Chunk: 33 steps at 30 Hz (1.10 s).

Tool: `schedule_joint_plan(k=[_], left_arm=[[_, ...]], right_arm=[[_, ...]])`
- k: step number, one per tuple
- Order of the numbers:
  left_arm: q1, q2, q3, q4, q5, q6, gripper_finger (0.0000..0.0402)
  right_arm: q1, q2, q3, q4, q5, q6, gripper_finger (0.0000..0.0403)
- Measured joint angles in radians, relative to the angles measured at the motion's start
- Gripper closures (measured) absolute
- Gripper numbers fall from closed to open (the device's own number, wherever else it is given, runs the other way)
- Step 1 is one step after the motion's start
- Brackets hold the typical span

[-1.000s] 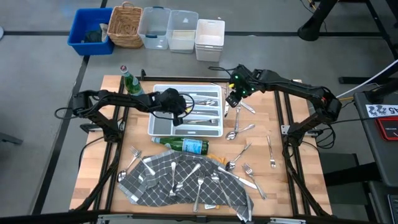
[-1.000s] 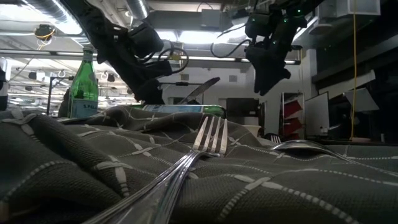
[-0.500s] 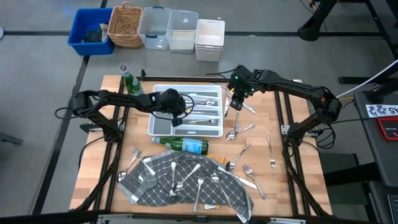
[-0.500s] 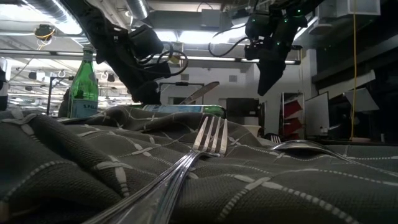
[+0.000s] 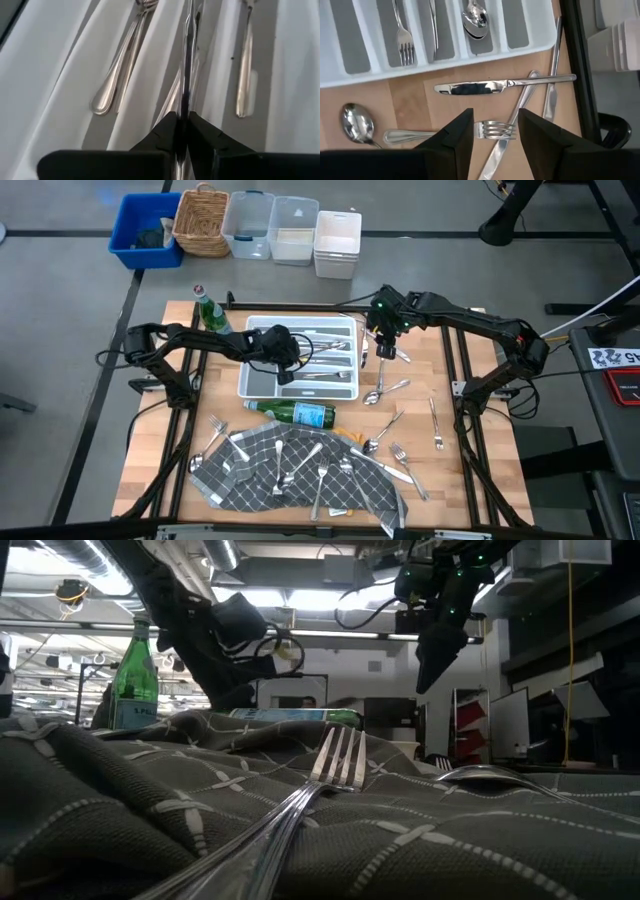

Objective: Sort silverware
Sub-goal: Put the silver table knife into the silverware tray

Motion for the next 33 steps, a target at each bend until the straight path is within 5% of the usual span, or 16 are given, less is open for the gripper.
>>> schedule_joint_plan(k=[13, 26, 33], left_arm=[[0.0, 0.009, 0.0, 0.033, 0.003, -0.043, 0.0372], [0.0, 0.009, 0.0, 0.037, -0.055, -0.082, 0.0372], [-0.002, 0.009, 0.002, 0.036, -0.053, -0.098, 0.0316]], right_arm=[[0.0, 0.0, 0.0, -0.002, -0.001, -0.012, 0.0246], [0.0, 0.0, 0.0, -0.015, -0.108, -0.273, 0.0246], [0.0, 0.0, 0.0, -0.017, -0.108, -0.29, 0.0246]])
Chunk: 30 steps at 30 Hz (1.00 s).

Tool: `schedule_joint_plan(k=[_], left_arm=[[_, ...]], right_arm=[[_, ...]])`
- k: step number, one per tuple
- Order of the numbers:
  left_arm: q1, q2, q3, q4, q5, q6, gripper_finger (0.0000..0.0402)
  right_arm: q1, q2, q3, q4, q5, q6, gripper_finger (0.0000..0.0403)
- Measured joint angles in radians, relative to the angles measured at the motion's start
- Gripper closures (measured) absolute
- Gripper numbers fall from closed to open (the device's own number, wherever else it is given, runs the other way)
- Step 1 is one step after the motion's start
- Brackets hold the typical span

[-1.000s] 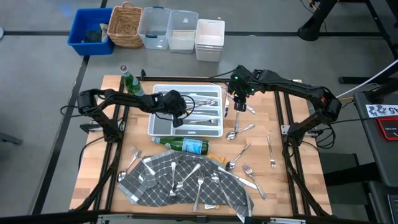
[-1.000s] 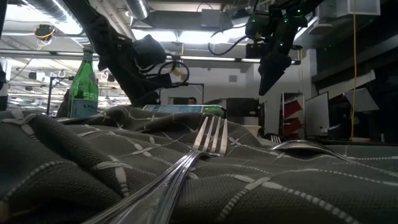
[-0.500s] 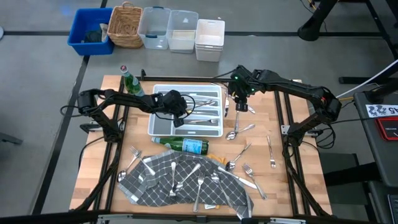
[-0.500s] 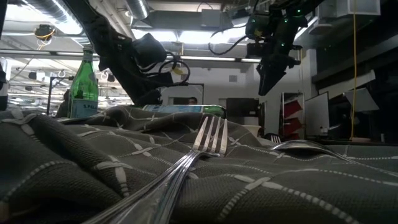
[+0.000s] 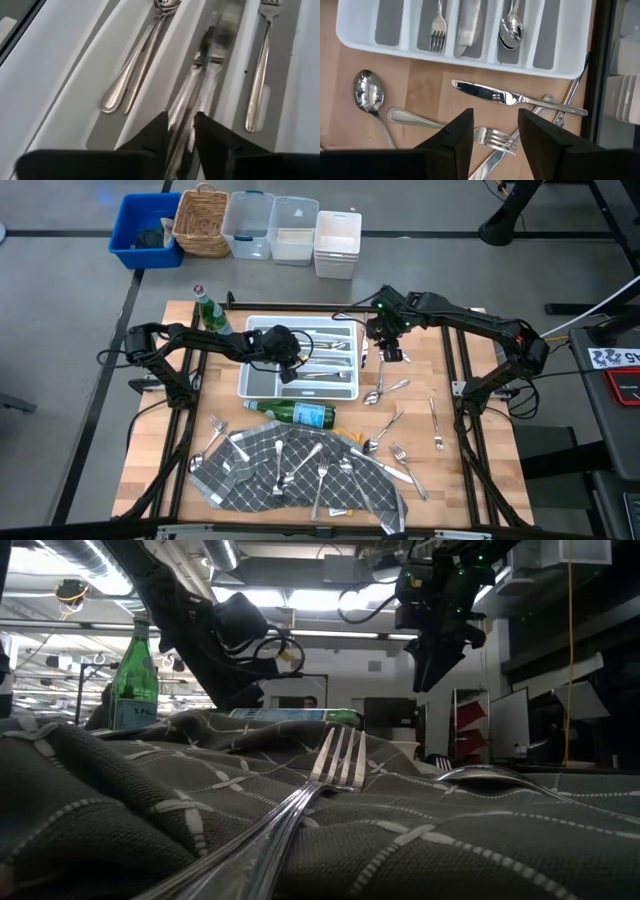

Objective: Sort silverware
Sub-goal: Put the silver table knife into the silverware tray, then put the silver fork into the silverware tray

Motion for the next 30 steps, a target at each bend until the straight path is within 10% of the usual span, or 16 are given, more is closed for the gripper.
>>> schedule_joint_plan(k=[30], left_arm=[[0.001, -0.172, 0.069, -0.004, 0.0, -0.084, 0.0299]], right_arm=[[0.0, 0.001, -0.358, 0.198, 0.093, -0.636, 0.0246]])
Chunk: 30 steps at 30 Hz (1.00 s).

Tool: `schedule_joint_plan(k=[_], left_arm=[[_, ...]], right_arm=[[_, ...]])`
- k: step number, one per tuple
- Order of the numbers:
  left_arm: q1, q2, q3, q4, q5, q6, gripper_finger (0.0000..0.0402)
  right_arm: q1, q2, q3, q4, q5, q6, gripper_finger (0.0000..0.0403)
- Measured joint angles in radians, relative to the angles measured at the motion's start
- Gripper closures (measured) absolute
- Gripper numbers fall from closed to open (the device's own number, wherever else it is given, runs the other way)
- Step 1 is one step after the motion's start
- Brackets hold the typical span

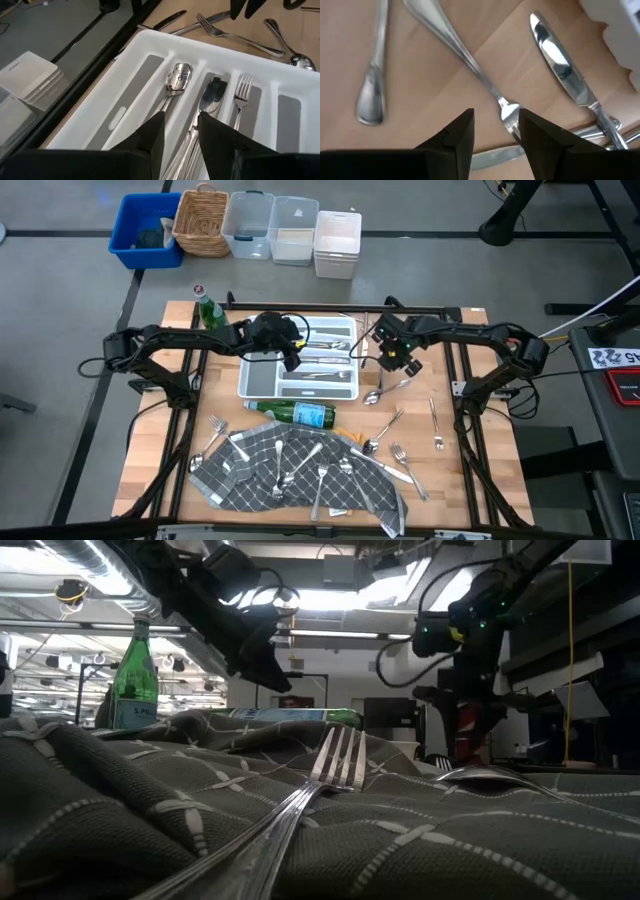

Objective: Sort silverware
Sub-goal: Put the silver fork into the silverware tray

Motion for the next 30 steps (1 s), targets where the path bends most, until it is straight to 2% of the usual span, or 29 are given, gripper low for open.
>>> schedule_joint_plan(k=[8, 24, 30], left_arm=[[0.0, 0.0, 0.0, 0.001, 0.0, -0.042, 0.0302], [0.0, 0.0, 0.0, 0.001, 0.0, -0.073, 0.0302], [0.0, 0.0, 0.0, 0.0, 0.0, -0.073, 0.0302]], right_arm=[[0.0, 0.009, -0.025, 0.079, 0.013, -0.048, 0.0246], [0.0, 0.156, -0.02, 0.117, 0.013, -0.049, 0.0249], [0.0, 0.162, -0.021, 0.1, 0.012, -0.047, 0.0299]])
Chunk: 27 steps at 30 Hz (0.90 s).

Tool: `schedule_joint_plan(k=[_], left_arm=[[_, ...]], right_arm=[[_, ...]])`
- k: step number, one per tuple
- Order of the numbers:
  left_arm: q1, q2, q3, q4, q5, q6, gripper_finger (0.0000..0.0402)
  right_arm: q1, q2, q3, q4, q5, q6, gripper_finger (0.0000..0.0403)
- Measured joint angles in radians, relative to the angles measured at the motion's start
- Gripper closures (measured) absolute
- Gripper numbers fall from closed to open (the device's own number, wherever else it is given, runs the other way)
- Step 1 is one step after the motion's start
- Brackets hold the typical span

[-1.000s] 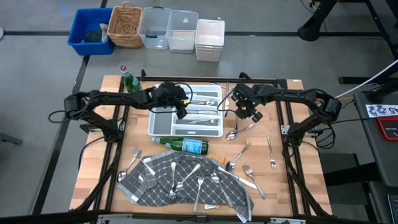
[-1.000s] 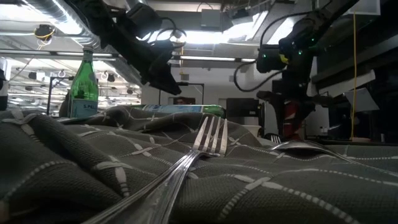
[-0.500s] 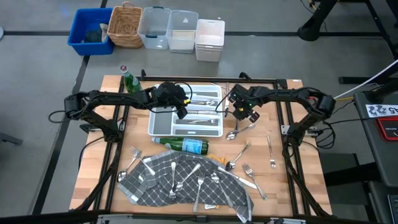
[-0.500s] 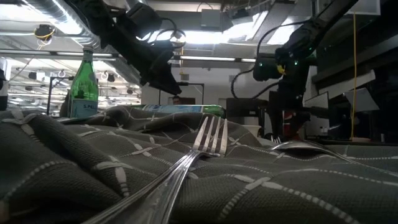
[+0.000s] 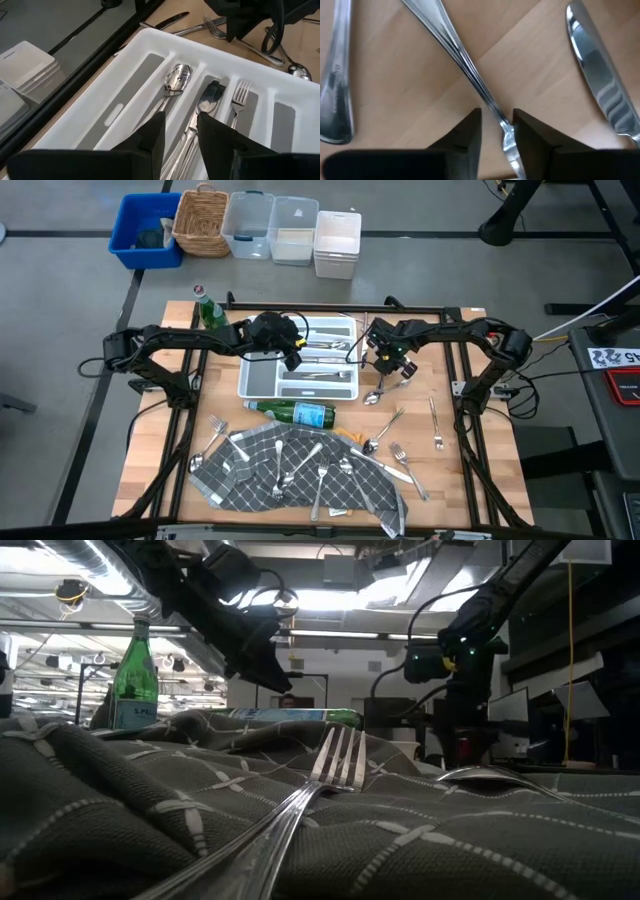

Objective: Sort silverware
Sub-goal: Put the silver fork into the silverware tray

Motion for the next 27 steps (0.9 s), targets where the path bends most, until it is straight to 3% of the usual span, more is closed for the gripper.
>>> schedule_joint_plan(k=[8, 17, 27], left_arm=[[0.0, 0.0, 0.0, 0.0, 0.0, -0.004, 0.0302], [0.0, 0.0, 0.0, 0.0, 0.0, -0.064, 0.0302], [0.0, -0.015, 0.0, -0.001, 0.0, -0.083, 0.0302]], right_arm=[[0.0, 0.001, 0.0, -0.033, 0.0, 0.053, 0.0392], [0.0, 0.01, 0.051, -0.101, 0.0, 0.194, 0.0383], [0.0, 0.008, 0.209, -0.37, 0.0, 0.347, 0.0391]])
